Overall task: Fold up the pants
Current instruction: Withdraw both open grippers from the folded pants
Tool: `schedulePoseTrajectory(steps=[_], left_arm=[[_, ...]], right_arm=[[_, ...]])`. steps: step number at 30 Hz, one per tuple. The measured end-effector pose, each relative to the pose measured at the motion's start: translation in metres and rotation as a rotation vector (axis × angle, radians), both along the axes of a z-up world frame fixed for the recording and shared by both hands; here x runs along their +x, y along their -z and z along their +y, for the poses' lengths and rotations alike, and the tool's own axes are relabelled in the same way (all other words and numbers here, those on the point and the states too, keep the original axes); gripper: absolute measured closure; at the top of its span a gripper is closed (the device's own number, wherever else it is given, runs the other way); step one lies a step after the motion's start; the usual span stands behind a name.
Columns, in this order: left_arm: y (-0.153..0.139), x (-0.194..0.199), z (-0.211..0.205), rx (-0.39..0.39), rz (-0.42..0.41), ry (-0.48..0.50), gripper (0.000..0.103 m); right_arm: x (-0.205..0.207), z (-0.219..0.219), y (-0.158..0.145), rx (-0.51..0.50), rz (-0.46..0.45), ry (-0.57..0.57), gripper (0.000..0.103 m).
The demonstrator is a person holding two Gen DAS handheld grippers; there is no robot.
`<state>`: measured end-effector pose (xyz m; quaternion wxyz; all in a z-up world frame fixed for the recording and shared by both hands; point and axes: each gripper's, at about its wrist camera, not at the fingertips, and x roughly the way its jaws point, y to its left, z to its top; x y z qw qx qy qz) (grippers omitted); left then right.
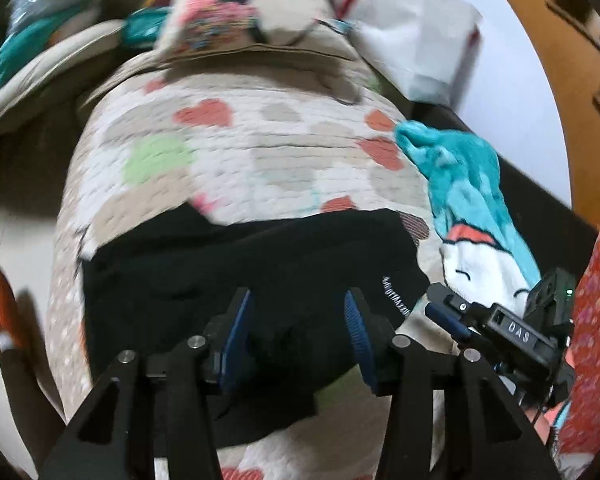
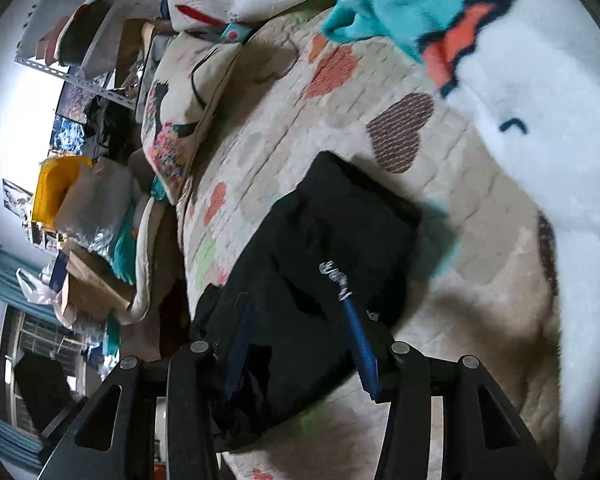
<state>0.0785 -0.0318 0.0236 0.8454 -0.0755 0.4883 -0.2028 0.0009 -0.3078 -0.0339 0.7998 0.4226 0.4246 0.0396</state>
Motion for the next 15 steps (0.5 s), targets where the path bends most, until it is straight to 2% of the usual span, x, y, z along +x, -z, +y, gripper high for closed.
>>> schedulePoseTrajectory(steps=[2, 5, 7, 9, 12, 15], left_arm=[[0.000, 0.004, -0.018, 0.039, -0.012, 0.034, 0.056], [-0.003, 0.003, -0.022, 0.024, -0.013, 0.038, 0.057], [-0.006, 0.001, -0.008, -0.017, -0.003, 0.011, 0.057], [-0.011, -0.003, 0.022, -0.011, -0.017, -0.051, 0.057], [-0.030, -0.001, 0.073, 0.068, -0.066, -0.160, 0.057], [-0.074, 0.009, 0.131, 0.215, -0.170, -0.304, 0.057]], right_arm=[[-0.001, 0.001, -0.003, -0.036, -0.014, 0.005, 0.051], [-0.001, 0.003, -0.007, -0.063, -0.040, -0.006, 0.051], [0.000, 0.008, -0.011, -0.086, -0.060, -0.030, 0.051], [-0.001, 0.010, -0.018, -0.132, -0.091, -0.048, 0.051], [-0.004, 0.013, -0.038, -0.225, -0.156, -0.043, 0.051], [-0.011, 0.014, -0.067, -0.311, -0.238, -0.031, 0.051]])
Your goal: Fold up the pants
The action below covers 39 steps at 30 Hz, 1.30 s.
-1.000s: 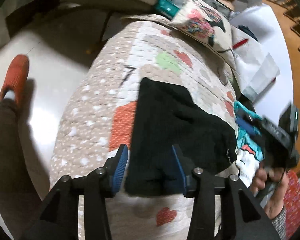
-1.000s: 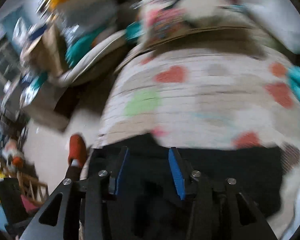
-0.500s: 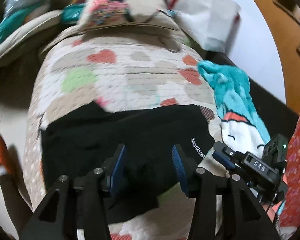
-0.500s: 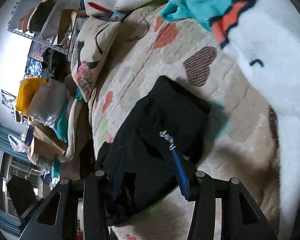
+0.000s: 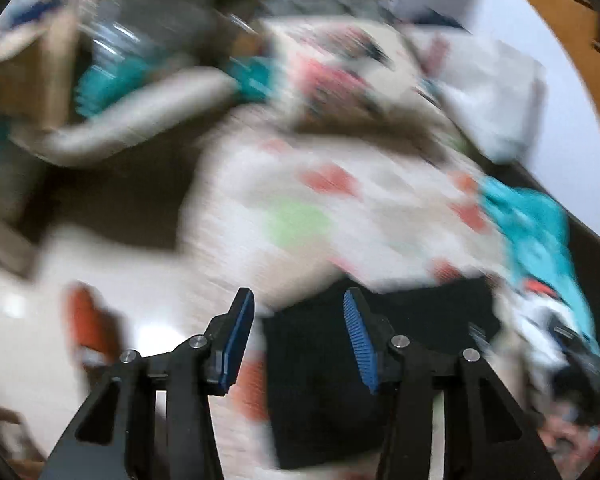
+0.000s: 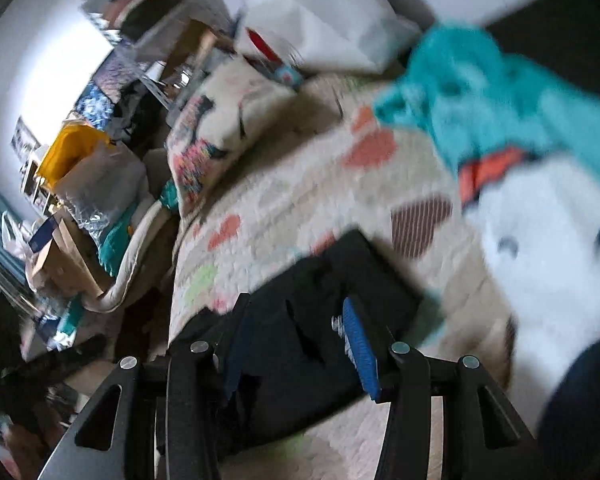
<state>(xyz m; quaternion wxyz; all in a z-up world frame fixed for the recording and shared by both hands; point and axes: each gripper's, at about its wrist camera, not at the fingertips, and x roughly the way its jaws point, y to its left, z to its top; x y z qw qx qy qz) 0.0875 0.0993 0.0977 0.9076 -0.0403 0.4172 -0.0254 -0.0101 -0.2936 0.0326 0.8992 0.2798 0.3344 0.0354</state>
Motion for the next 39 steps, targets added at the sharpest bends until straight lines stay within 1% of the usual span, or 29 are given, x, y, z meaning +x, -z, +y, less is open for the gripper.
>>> schedulePoseTrajectory(steps=[1, 2, 3, 5, 7, 9, 10, 11, 13, 14, 16, 19, 20, 23, 25, 29, 32, 36, 39], left_arm=[[-0.019, 0.003, 0.014, 0.053, -0.053, -0.033, 0.057], [-0.042, 0.006, 0.024, 0.130, -0.121, -0.059, 0.057], [-0.062, 0.009, 0.029, 0.215, -0.184, -0.075, 0.057], [-0.100, 0.014, 0.031, 0.373, -0.313, -0.094, 0.057], [-0.122, 0.021, 0.025, 0.475, -0.384, -0.103, 0.057], [-0.134, 0.029, 0.015, 0.525, -0.420, -0.104, 0.057], [-0.137, 0.034, 0.009, 0.516, -0.424, -0.098, 0.057], [-0.137, 0.038, 0.003, 0.483, -0.422, -0.088, 0.057], [-0.132, 0.045, -0.012, 0.380, -0.406, -0.048, 0.057], [-0.124, 0.046, -0.022, 0.322, -0.388, -0.013, 0.057], [-0.100, 0.048, -0.047, 0.232, -0.339, 0.062, 0.057], [-0.055, 0.053, -0.089, 0.139, -0.237, 0.155, 0.057], [-0.035, 0.057, -0.106, 0.095, -0.181, 0.190, 0.057], [0.008, 0.069, -0.140, 0.016, -0.067, 0.254, 0.057], [0.028, 0.074, -0.159, -0.013, -0.019, 0.299, 0.057], [0.063, 0.082, -0.205, -0.035, 0.061, 0.416, 0.057], [0.086, 0.089, -0.235, -0.080, 0.129, 0.504, 0.057], [0.109, 0.095, -0.268, -0.109, 0.187, 0.600, 0.057], [0.119, 0.103, -0.288, -0.102, 0.203, 0.650, 0.057]], right_arm=[[-0.003, 0.000, -0.010, -0.034, -0.032, 0.010, 0.051], [-0.005, 0.001, -0.017, -0.059, -0.053, 0.020, 0.050], [-0.007, 0.003, -0.024, -0.092, -0.071, 0.036, 0.047], [-0.008, 0.006, -0.028, -0.108, -0.076, 0.045, 0.045], [-0.007, 0.010, -0.022, -0.105, -0.044, 0.038, 0.045], [-0.007, 0.015, -0.011, -0.097, 0.001, 0.030, 0.045], [-0.008, 0.015, -0.005, -0.090, 0.018, 0.024, 0.045], [-0.008, 0.015, 0.003, -0.072, 0.049, 0.020, 0.045], [-0.010, 0.013, 0.017, -0.045, 0.097, 0.021, 0.045], [-0.010, 0.011, 0.025, -0.034, 0.120, 0.024, 0.045], [-0.010, 0.007, 0.037, -0.015, 0.157, 0.034, 0.045], [-0.009, 0.000, 0.050, 0.005, 0.192, 0.047, 0.045], [-0.008, -0.003, 0.054, 0.012, 0.200, 0.052, 0.045], [-0.006, -0.006, 0.065, 0.033, 0.226, 0.055, 0.045], [-0.004, -0.007, 0.072, 0.048, 0.244, 0.053, 0.045], [0.002, -0.007, 0.090, 0.080, 0.298, 0.061, 0.045], [0.006, -0.007, 0.103, 0.098, 0.336, 0.078, 0.045], [0.012, -0.004, 0.105, 0.074, 0.323, 0.093, 0.045], [0.017, -0.001, 0.105, 0.049, 0.306, 0.097, 0.045]])
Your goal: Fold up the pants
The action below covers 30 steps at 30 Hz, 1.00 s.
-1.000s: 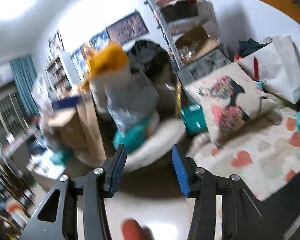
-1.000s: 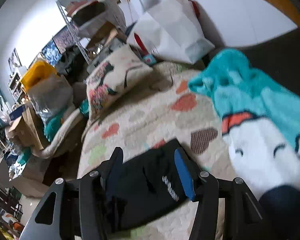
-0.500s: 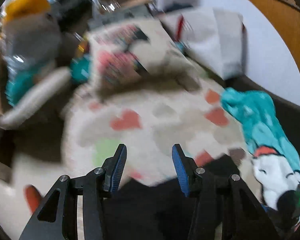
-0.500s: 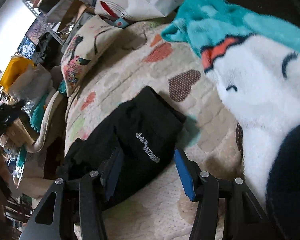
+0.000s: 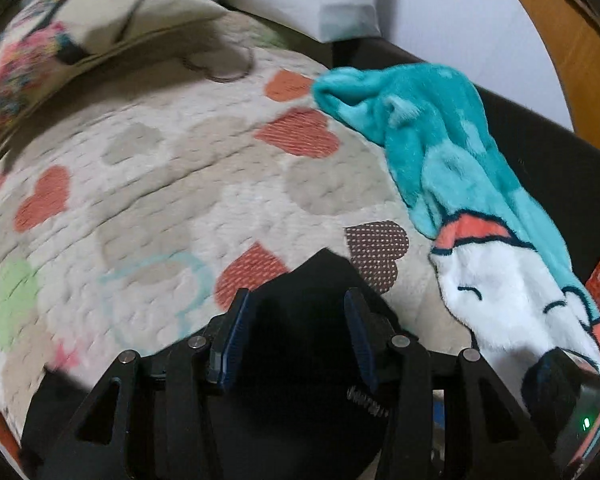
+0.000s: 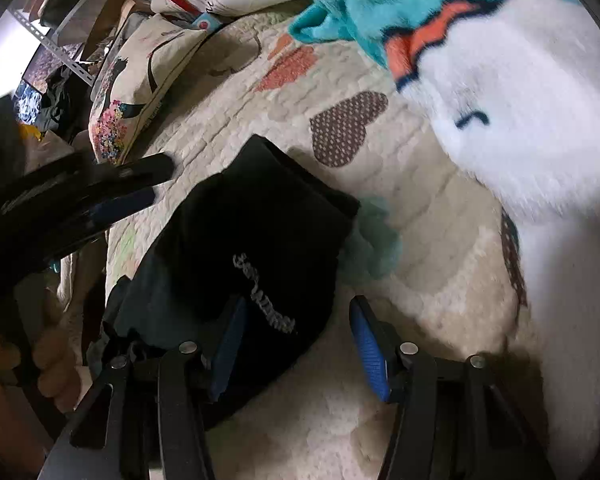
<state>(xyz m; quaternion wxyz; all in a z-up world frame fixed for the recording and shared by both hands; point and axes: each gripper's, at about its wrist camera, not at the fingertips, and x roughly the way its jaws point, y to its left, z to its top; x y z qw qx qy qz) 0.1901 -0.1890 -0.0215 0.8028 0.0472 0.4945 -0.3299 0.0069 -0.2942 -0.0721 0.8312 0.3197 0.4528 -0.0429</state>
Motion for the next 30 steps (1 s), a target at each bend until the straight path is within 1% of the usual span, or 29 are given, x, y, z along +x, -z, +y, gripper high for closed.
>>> schedulePoseTrajectory(steps=[7, 8, 10, 11, 13, 14, 15, 16, 17, 18, 21, 25, 30], left_arm=[[0.029, 0.027, -0.029, 0.003, 0.089, 0.053, 0.056], [0.034, 0.030, -0.035, 0.006, 0.105, 0.059, 0.052], [0.040, 0.033, -0.042, 0.011, 0.118, 0.065, 0.047], [0.042, 0.033, -0.046, 0.018, 0.121, 0.071, 0.046], [0.046, 0.029, -0.054, 0.062, 0.107, 0.093, 0.046], [0.045, 0.025, -0.059, 0.102, 0.082, 0.122, 0.059], [0.044, 0.022, -0.061, 0.116, 0.064, 0.140, 0.072], [0.043, 0.019, -0.062, 0.130, 0.051, 0.158, 0.085], [0.040, 0.016, -0.060, 0.130, 0.040, 0.169, 0.088], [0.037, 0.014, -0.058, 0.123, 0.031, 0.174, 0.090], [0.029, 0.013, -0.051, 0.114, 0.014, 0.157, 0.091], [0.015, 0.007, -0.045, 0.117, -0.021, 0.138, 0.091], [0.003, 0.002, -0.041, 0.119, -0.050, 0.111, 0.091]], right_arm=[[0.012, 0.002, 0.004, -0.030, -0.038, -0.003, 0.045], [0.014, 0.002, 0.006, -0.030, -0.039, -0.004, 0.044], [0.017, 0.004, 0.010, -0.035, -0.041, -0.007, 0.042], [0.018, 0.005, 0.011, -0.043, -0.049, -0.010, 0.042], [0.021, 0.007, 0.011, -0.052, -0.054, -0.024, 0.041], [0.022, 0.007, 0.010, -0.052, -0.052, -0.032, 0.041], [0.022, 0.008, 0.010, -0.053, -0.047, -0.040, 0.043], [0.023, 0.008, 0.009, -0.061, -0.041, -0.046, 0.049], [0.024, 0.009, 0.008, -0.075, -0.034, -0.053, 0.054], [0.025, 0.009, 0.007, -0.080, -0.031, -0.059, 0.062], [0.024, 0.009, 0.003, -0.078, -0.042, -0.065, 0.069], [0.023, 0.011, -0.006, -0.085, -0.071, -0.077, 0.073], [0.020, 0.014, -0.016, -0.072, -0.103, -0.090, 0.076]])
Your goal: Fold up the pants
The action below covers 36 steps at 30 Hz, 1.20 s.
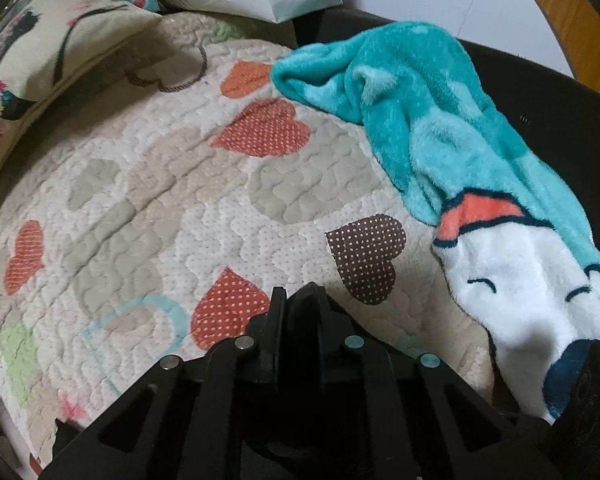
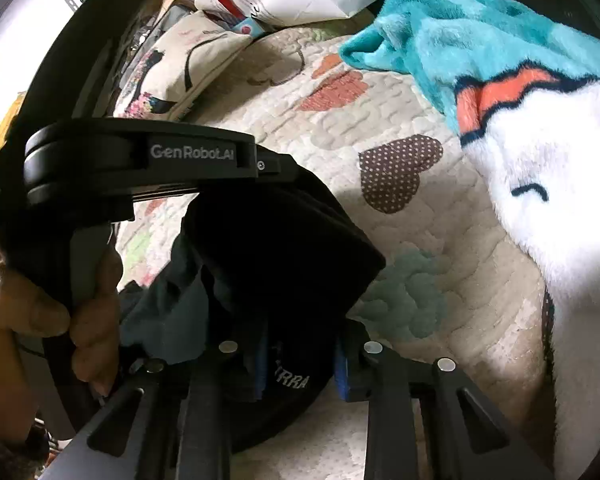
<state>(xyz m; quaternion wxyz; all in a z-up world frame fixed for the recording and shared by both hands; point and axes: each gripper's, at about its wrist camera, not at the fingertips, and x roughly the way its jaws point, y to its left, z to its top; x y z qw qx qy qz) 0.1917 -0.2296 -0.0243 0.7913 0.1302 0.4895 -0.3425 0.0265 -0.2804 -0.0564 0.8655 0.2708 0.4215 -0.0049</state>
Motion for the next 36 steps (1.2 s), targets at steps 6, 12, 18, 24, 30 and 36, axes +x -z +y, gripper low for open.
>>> schedulePoseTrajectory(steps=[6, 12, 18, 24, 30, 36], left_arm=[[-0.018, -0.009, 0.010, 0.004, -0.038, -0.029, 0.091], [-0.036, -0.017, 0.018, 0.003, -0.070, -0.053, 0.091], [-0.050, -0.025, 0.032, 0.001, -0.097, -0.086, 0.091], [-0.061, -0.033, 0.050, 0.003, -0.121, -0.121, 0.091], [-0.071, -0.043, 0.070, -0.001, -0.135, -0.148, 0.091], [-0.076, -0.053, 0.096, -0.019, -0.141, -0.181, 0.091]], right_arm=[[-0.002, 0.003, -0.010, 0.013, -0.037, -0.015, 0.076], [-0.008, 0.007, -0.022, 0.020, -0.080, -0.036, 0.077], [-0.013, 0.015, -0.034, 0.009, -0.119, -0.068, 0.077], [-0.018, 0.032, -0.046, -0.060, -0.171, -0.127, 0.077], [-0.024, 0.048, -0.054, -0.098, -0.214, -0.186, 0.077], [-0.035, 0.073, -0.063, -0.157, -0.260, -0.267, 0.078]])
